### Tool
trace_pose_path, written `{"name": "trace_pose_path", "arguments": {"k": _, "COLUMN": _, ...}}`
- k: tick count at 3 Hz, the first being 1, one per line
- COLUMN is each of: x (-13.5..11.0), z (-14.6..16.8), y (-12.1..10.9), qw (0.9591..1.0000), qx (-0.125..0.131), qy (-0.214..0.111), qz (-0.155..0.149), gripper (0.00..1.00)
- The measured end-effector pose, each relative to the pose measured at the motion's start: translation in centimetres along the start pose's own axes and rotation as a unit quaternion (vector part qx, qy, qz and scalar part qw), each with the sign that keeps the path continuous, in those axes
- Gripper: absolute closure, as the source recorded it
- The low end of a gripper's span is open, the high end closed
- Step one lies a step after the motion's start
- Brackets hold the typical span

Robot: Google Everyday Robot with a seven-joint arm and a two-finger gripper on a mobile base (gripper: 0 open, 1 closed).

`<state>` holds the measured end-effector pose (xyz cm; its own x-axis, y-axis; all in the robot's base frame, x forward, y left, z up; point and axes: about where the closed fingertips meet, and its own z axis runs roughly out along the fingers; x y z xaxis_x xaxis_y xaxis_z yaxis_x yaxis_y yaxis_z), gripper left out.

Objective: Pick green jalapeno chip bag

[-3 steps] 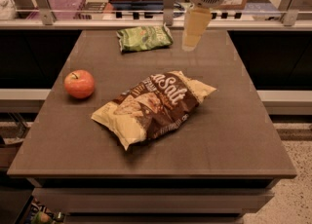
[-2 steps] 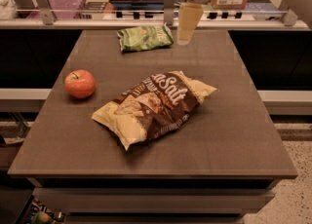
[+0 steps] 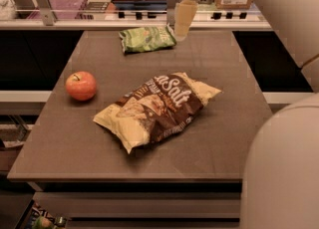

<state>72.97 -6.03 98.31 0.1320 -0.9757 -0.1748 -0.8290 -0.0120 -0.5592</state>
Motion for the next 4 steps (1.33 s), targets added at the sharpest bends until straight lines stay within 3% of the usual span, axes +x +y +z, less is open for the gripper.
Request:
{"name": "trace_pose_path", "arguments": {"k": 3, "x": -0.3, "z": 6.6, "y": -1.5, "qw": 0.998, "qx": -0.061, "qy": 0.0, "qz": -0.013, "gripper": 0.0}}
{"name": "trace_pose_path", "arguments": {"k": 4, "x": -1.1, "z": 8.5, "y": -2.1, "qw": 0.9978, "qx": -0.064, "qy": -0.004, "qz": -0.015, "gripper": 0.0}}
